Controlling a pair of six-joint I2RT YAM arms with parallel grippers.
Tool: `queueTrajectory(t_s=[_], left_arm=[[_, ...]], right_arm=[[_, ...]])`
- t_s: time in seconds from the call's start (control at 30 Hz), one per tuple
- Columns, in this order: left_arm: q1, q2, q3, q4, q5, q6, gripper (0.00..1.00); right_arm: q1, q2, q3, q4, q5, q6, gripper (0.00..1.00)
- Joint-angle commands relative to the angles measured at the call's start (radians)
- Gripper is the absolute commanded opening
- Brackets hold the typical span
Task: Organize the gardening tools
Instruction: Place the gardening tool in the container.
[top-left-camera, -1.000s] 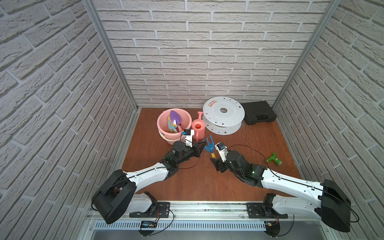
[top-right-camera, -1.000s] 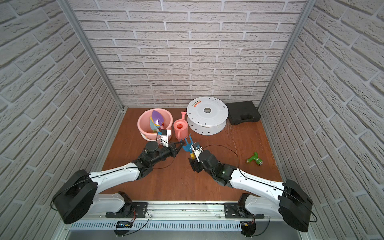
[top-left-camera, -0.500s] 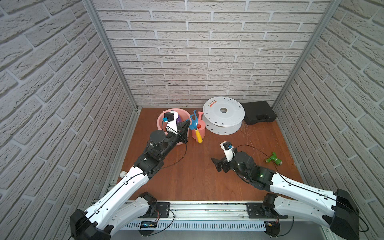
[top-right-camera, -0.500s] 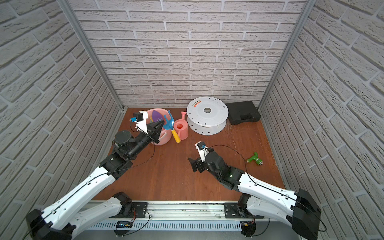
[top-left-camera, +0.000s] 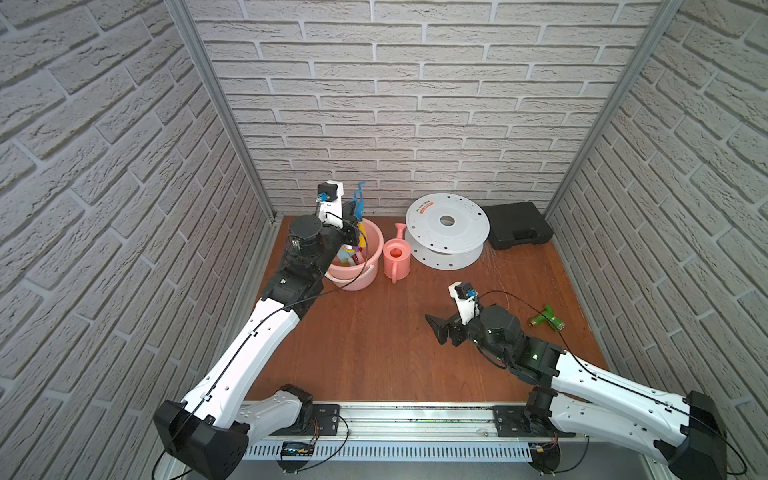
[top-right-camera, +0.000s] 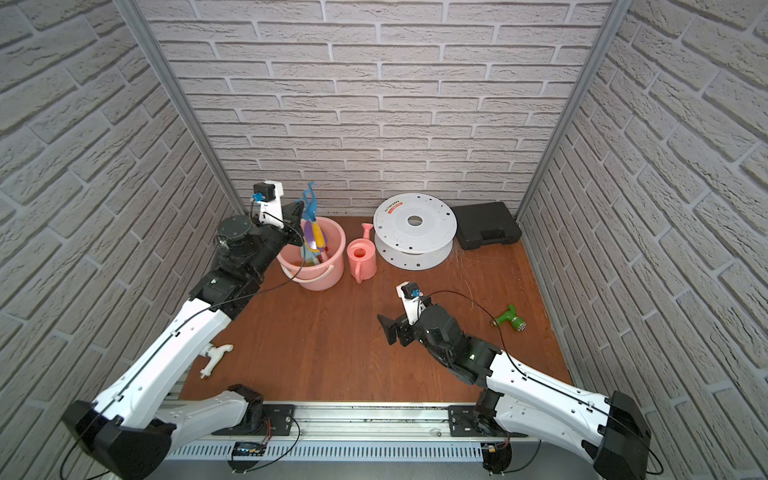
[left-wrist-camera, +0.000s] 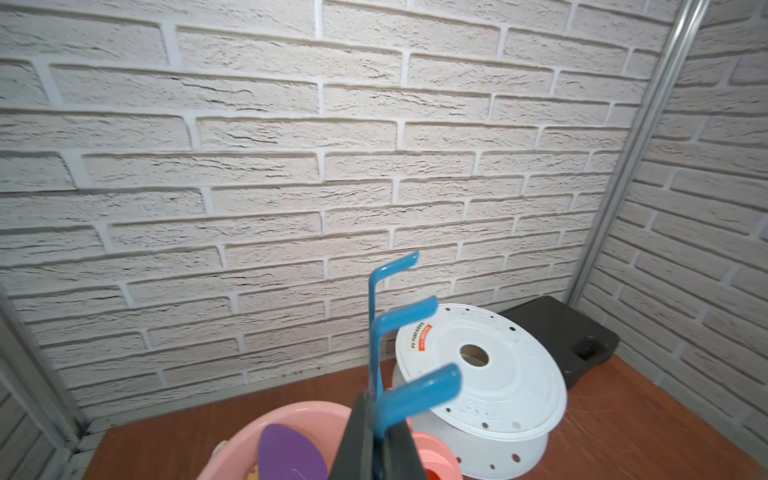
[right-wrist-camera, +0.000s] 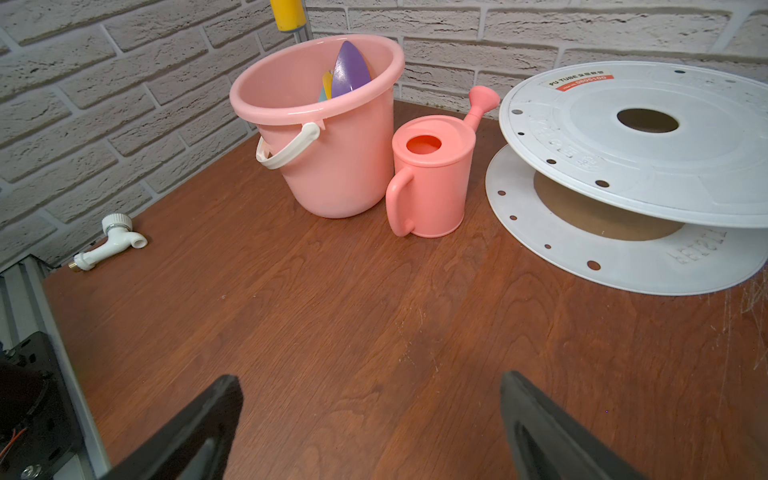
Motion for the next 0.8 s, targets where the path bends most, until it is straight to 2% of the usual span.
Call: queueTrajectory(t_s=[0.0, 0.13, 0.27, 0.33, 0.5, 0.6, 0.77], left_arm=[[0.04, 0.031, 0.049, 0.037, 0.011, 0.115, 0.0], [0.082, 0.084, 0.042, 0.078, 0.049, 0.16, 0.0], [0.136, 0.137, -0.009, 0.151, 0.14, 0.156, 0.0], [0.167, 0.162, -0.035, 0.186, 0.182, 0.127, 0.0], [0.258, 0.234, -0.133, 0.366, 0.38, 0.003, 0.0], [0.294, 0.292, -0.142, 0.377, 0.483, -0.035, 0.0], [0.304, 0.327, -0.256, 0.481, 0.453, -0.032, 0.0]], right_arm=[[0.007, -0.011, -0.011, 0.012, -0.022, 0.018, 1.0], [0.006, -0.013, -0.009, 0.009, -0.035, 0.02, 1.0], [0.006, -0.013, -0.009, 0.009, -0.036, 0.02, 1.0], [0.007, -0.008, -0.009, 0.011, -0.036, 0.019, 1.0], [0.006, 0.016, -0.007, 0.018, -0.037, 0.018, 1.0], [0.007, 0.026, -0.005, 0.018, -0.034, 0.017, 1.0], [0.006, 0.03, -0.009, 0.018, -0.016, 0.014, 1.0]])
